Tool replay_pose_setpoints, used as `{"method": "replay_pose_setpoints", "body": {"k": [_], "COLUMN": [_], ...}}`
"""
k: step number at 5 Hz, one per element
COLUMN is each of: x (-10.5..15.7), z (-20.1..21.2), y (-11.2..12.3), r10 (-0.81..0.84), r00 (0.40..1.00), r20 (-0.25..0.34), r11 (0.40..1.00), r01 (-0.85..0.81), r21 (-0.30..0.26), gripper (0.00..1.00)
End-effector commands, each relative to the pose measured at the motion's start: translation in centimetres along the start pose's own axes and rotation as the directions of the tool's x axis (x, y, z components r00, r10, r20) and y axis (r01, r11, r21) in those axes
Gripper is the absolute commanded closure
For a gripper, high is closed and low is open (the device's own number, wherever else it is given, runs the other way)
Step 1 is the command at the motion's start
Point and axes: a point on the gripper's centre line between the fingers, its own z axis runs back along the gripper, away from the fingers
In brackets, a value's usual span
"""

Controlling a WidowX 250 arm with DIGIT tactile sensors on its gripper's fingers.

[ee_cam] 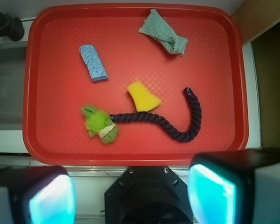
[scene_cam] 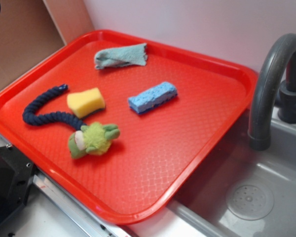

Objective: Grab the blue sponge.

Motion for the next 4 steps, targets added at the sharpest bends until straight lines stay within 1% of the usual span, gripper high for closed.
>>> {"method": "replay_pose_setpoints", "body": {"k": [1,2,3,4], "x": [0.0,2.3,4.8,7.0], "z": [0.0,-1.6,-3.5,-5.9], "y": [0.0,-0.5,-1.8,-3.1], "r10": [0.0,-0.048,-0.103,-0.09], "r00": [1.0,0.998,0.99,0.989], "r20": [0.0,0.034,0.095,0.119], "r11": [1.0,0.999,0.994,0.996], "r01": [0.0,0.048,0.1,0.089], "r21": [0.0,-0.011,0.04,0.016], "gripper": [0.0,0.0,0.0,0.0]}}
